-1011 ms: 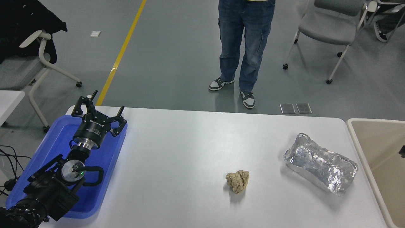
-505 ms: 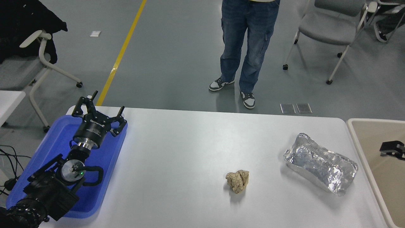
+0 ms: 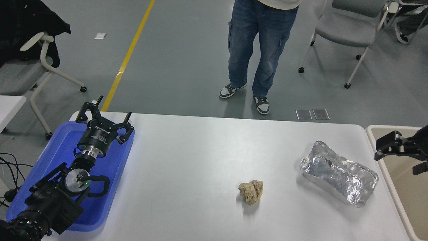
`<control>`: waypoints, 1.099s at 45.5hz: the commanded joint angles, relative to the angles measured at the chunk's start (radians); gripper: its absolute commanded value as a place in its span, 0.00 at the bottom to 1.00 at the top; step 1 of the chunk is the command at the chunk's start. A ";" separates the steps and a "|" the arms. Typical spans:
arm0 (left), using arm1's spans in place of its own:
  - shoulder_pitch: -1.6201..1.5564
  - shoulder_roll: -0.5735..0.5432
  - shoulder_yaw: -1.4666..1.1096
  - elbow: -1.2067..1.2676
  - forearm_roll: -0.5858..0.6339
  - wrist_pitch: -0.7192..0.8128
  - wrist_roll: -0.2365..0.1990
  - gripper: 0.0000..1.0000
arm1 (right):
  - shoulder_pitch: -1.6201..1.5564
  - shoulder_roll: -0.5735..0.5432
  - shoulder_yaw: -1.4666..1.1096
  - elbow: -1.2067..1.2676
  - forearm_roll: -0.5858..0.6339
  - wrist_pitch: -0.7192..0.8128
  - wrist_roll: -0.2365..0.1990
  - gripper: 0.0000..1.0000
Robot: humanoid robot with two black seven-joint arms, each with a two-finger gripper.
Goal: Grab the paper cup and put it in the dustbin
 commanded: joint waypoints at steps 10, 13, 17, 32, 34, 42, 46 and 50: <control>0.002 0.000 0.000 0.000 0.000 0.000 0.000 1.00 | 0.096 0.131 0.103 0.002 -0.024 0.078 0.000 1.00; 0.002 0.000 0.000 0.000 0.000 0.000 0.000 1.00 | 0.114 0.151 0.105 0.002 -0.022 0.078 0.000 1.00; 0.002 0.000 0.000 0.000 0.000 0.000 0.000 1.00 | 0.137 0.168 0.106 0.001 -0.007 0.078 0.000 1.00; 0.002 0.000 0.000 0.000 0.000 0.002 0.000 1.00 | 0.176 0.247 0.102 -0.001 -0.009 0.078 0.000 1.00; 0.002 0.000 0.000 0.000 0.000 0.002 0.000 1.00 | 0.177 0.250 0.102 -0.001 -0.008 0.078 0.000 1.00; 0.000 0.000 0.000 0.000 -0.001 0.002 0.000 1.00 | 0.184 0.288 0.085 -0.001 -0.009 0.078 -0.002 1.00; 0.000 0.000 0.000 0.000 0.000 0.000 0.000 1.00 | 0.190 0.294 0.086 -0.001 -0.009 0.078 0.000 1.00; 0.000 0.000 0.000 0.000 -0.001 0.000 0.000 1.00 | 0.196 0.296 0.093 -0.001 -0.009 0.078 0.000 1.00</control>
